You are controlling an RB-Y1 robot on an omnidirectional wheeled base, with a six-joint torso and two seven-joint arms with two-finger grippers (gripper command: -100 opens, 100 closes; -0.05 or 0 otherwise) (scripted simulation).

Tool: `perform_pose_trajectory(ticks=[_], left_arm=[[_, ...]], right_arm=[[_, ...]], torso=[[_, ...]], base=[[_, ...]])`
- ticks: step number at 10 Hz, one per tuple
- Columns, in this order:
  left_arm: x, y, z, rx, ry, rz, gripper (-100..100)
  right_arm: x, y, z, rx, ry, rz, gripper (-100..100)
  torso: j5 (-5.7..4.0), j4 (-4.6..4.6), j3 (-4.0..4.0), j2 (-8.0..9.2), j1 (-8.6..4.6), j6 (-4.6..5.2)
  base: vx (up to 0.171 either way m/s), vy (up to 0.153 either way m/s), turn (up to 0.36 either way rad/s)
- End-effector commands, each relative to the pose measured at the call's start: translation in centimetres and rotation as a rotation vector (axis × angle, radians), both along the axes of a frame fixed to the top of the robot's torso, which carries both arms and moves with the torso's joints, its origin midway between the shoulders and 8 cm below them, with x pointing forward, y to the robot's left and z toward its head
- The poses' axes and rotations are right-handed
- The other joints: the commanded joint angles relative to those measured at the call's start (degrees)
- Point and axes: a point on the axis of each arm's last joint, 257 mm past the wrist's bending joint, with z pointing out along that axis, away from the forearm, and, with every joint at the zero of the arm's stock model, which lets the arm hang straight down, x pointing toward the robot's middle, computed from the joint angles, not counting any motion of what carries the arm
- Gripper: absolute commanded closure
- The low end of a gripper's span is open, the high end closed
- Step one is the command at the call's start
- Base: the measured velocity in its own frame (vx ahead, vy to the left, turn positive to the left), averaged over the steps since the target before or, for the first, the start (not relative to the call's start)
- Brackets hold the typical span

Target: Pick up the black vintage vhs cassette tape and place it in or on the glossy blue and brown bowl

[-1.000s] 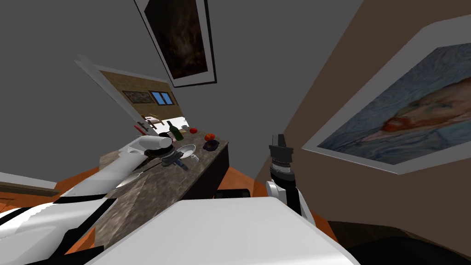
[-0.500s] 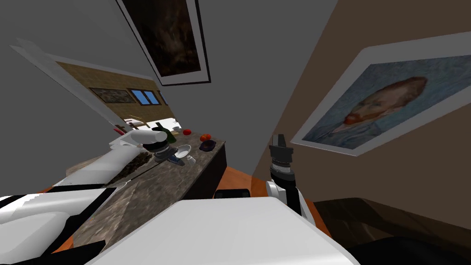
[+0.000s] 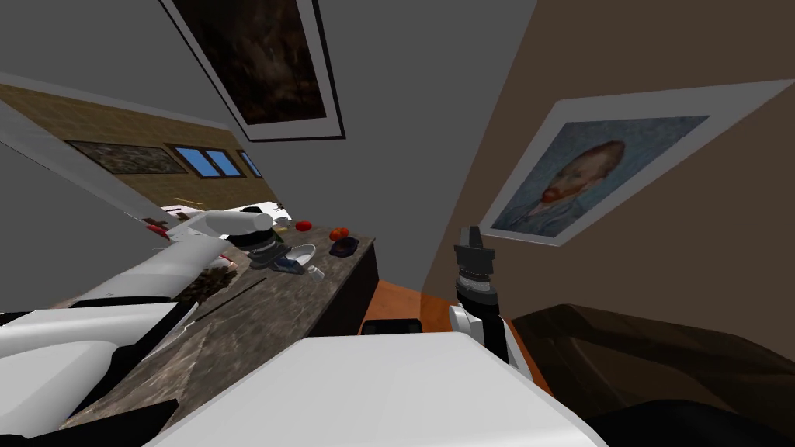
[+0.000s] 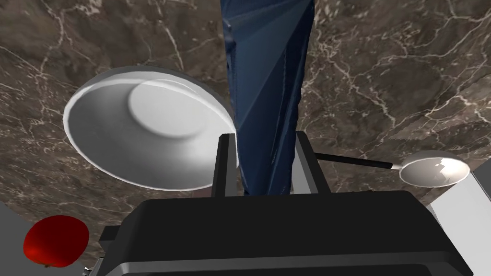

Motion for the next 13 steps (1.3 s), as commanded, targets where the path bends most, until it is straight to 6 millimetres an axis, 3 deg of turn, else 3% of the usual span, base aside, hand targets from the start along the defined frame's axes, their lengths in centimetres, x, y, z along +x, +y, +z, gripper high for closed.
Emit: perform_pose_trajectory(ticks=[1,7,13], left_arm=[[-0.3,0.7,0.5,-0.004,0.002,0.029,100],[-0.8,4.2,4.4,-0.010,-0.017,0.172,100],[-2.2,6.1,5.7,-0.042,-0.012,0.280,100]], right_arm=[[0.0,0.0,0.0,0.000,0.000,0.000,0],[0.0,0.0,0.0,0.000,0.000,0.000,0],[0.0,0.0,0.0,0.000,0.000,0.000,0]], torso=[[0.00,0.00,0.00,0.00,0.00,0.00],[-0.05,0.08,0.08,0.09,-0.10,-0.03],[-0.08,0.09,0.10,0.10,-0.18,-0.11]], base=[[-0.026,0.023,-0.105],[-0.032,0.014,-0.221],[-0.017,0.007,-0.151]])
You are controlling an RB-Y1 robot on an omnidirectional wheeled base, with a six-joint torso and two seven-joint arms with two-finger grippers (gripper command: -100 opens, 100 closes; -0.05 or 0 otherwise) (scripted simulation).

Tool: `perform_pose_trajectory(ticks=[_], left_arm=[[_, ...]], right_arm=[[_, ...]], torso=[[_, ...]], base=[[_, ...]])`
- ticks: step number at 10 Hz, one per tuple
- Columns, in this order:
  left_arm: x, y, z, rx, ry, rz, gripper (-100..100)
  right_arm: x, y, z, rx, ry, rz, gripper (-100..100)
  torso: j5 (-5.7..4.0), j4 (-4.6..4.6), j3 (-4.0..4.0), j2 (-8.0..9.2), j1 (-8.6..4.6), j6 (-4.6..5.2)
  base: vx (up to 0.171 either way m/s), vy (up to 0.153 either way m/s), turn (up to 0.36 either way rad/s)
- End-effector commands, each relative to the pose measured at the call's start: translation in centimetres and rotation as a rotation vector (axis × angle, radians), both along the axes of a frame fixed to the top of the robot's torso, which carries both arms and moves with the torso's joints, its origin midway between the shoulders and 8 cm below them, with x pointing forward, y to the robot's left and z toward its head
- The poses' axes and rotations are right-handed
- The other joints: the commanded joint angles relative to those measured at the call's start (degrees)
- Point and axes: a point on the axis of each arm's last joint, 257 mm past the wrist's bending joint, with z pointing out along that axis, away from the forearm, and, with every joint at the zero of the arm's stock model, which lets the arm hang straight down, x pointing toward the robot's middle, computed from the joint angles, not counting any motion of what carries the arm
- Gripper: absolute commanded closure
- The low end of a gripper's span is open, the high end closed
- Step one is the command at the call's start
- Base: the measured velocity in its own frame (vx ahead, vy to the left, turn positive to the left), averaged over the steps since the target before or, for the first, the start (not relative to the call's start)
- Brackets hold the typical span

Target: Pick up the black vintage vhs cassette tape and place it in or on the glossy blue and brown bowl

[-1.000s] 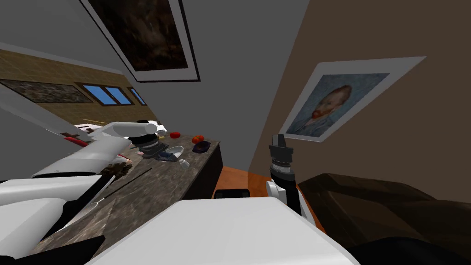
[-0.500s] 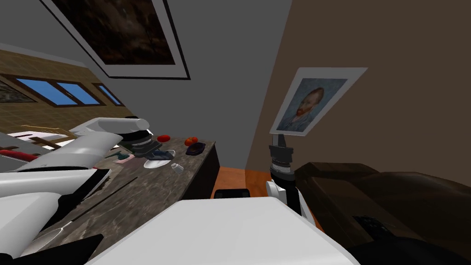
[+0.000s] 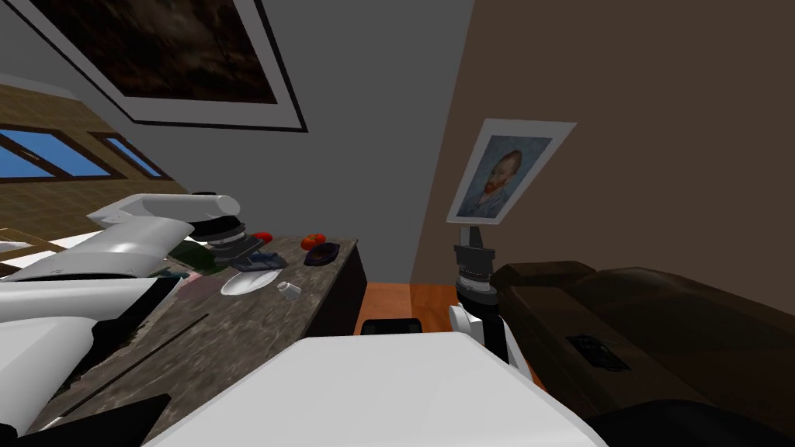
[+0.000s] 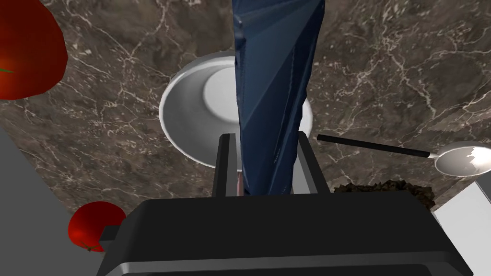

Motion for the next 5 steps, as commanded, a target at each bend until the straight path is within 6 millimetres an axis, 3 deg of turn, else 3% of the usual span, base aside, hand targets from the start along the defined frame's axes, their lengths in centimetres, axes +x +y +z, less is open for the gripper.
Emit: perform_pose_trajectory(ticks=[1,5], left_arm=[[-0.40,0.58,0.82,-0.010,-0.006,0.034,100],[-1.18,1.31,1.56,-0.032,-0.008,0.085,100]], right_arm=[[0.00,0.00,0.00,0.000,0.000,0.000,0],[0.00,0.00,0.00,0.000,0.000,0.000,0]], torso=[[0.00,0.00,0.00,0.00,0.00,0.00],[-0.03,0.02,0.02,0.02,-0.03,-0.10]], base=[[-0.023,0.006,-0.292],[-0.012,0.003,-0.139]])
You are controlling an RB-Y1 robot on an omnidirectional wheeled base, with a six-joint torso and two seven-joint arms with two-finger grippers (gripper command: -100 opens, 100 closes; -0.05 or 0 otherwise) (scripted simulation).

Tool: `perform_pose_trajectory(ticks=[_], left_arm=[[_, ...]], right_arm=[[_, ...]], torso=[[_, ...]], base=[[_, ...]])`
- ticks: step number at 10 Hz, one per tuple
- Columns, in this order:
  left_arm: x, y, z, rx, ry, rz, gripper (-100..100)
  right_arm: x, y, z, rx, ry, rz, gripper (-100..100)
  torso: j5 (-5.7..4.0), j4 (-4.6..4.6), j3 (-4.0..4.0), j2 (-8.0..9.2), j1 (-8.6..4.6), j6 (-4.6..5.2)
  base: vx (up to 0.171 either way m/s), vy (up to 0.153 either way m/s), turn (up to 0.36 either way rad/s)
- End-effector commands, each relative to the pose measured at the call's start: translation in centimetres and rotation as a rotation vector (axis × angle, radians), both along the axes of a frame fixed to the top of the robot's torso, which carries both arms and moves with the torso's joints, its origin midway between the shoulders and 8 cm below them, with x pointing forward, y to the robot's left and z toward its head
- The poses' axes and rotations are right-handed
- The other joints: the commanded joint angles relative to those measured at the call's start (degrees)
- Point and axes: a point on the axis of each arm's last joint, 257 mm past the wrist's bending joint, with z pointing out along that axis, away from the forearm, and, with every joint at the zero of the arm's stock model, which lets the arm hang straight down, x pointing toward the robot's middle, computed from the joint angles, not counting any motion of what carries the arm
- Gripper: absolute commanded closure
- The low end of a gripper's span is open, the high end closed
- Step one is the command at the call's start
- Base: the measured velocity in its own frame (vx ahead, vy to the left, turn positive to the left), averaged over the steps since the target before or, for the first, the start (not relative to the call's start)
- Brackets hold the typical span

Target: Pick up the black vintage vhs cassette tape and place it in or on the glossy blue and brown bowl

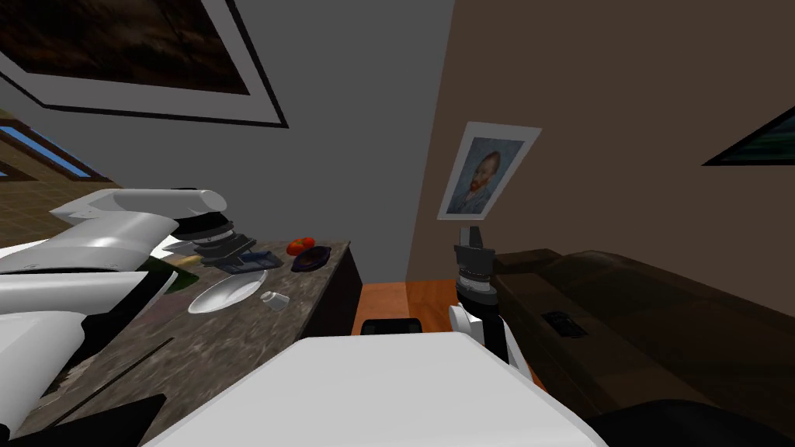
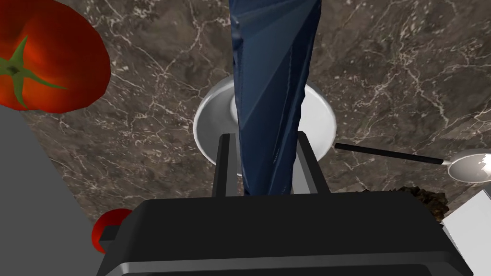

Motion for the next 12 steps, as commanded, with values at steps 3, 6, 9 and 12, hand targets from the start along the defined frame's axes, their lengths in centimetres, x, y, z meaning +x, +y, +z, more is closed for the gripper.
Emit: perform_pose_trajectory(ticks=[3,6,9,12], left_arm=[[-1.2,0.8,0.5,-0.033,0.001,0.062,100],[-2.0,1.1,0.9,-0.058,0.001,0.101,100],[-3.0,1.3,1.3,-0.094,0.003,0.141,100],[-3.9,1.1,1.4,-0.133,0.009,0.169,100]], right_arm=[[0.0,0.0,0.0,0.000,0.000,0.000,0],[0.0,0.0,0.0,0.000,0.000,0.000,0],[0.0,0.0,0.0,0.000,0.000,0.000,0],[0.0,0.0,0.0,0.000,0.000,0.000,0]], torso=[[-0.03,0.00,-0.01,-0.02,-0.04,0.06],[-0.05,0.01,0.01,0.00,-0.08,0.03],[-0.08,0.02,-0.02,-0.06,-0.13,0.09],[-0.11,0.02,-0.03,-0.09,-0.16,0.12]], base=[[-0.012,0.002,-0.194],[-0.007,0.001,-0.176],[0.001,0.004,-0.234],[0.012,0.005,-0.242]])
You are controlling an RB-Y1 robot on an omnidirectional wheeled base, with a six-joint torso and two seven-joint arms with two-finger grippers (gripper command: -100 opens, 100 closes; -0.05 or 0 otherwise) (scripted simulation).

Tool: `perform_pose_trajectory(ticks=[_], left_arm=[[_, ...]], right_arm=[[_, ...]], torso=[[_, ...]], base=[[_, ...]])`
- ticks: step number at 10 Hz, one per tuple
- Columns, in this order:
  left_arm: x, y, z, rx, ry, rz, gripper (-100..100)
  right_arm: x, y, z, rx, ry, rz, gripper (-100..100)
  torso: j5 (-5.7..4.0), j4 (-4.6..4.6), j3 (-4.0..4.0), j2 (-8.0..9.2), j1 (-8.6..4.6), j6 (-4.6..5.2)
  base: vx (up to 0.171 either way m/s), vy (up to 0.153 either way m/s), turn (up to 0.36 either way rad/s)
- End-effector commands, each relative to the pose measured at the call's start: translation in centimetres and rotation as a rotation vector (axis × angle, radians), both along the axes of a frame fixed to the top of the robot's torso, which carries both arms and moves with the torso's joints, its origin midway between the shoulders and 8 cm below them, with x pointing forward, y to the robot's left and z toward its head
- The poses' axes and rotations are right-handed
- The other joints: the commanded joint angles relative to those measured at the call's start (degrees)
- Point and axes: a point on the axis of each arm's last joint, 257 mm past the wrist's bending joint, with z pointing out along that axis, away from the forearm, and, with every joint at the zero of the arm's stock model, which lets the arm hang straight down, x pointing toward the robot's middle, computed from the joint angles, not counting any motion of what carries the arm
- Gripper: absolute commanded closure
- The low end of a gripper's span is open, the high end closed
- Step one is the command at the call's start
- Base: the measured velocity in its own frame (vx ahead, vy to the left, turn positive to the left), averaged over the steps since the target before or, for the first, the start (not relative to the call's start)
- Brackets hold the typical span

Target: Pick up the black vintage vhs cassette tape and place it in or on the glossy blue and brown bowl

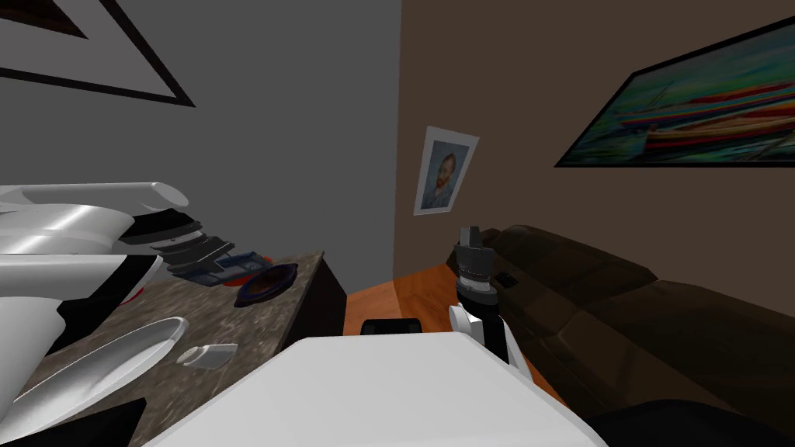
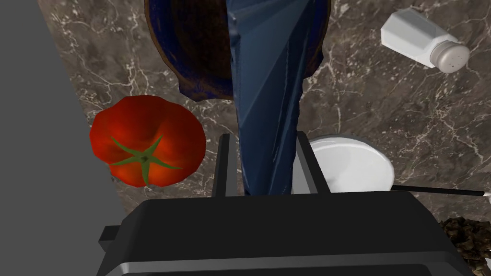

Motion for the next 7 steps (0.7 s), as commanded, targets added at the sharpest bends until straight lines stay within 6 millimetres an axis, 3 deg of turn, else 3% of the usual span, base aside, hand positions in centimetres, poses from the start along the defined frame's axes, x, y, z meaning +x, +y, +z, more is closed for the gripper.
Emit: perform_pose_trajectory(ticks=[1,2,3,7], left_arm=[[-0.47,-0.20,0.02,-0.022,0.003,0.010,100],[-0.25,-0.11,0.03,-0.014,0.002,0.008,100],[-0.20,-0.17,0.02,-0.016,0.000,0.005,-100],[-0.18,-0.18,0.02,-0.016,0.000,0.005,-100]], right_arm=[[0.00,0.00,0.00,0.000,0.000,0.000,0],[0.00,0.00,0.00,0.000,0.000,0.000,0],[0.00,0.00,0.00,0.000,0.000,0.000,0],[0.00,0.00,0.00,0.000,0.000,0.000,0]], torso=[[0.00,0.00,0.00,0.00,0.00,0.00],[-0.01,0.00,-0.01,-0.02,-0.02,-0.01],[-0.01,0.01,0.03,0.05,0.00,-0.13],[-0.01,0.05,0.11,0.19,0.02,-0.15]], base=[[0.022,0.004,-0.226],[0.011,0.003,-0.051],[0.000,0.000,0.000],[0.000,0.000,0.000]])
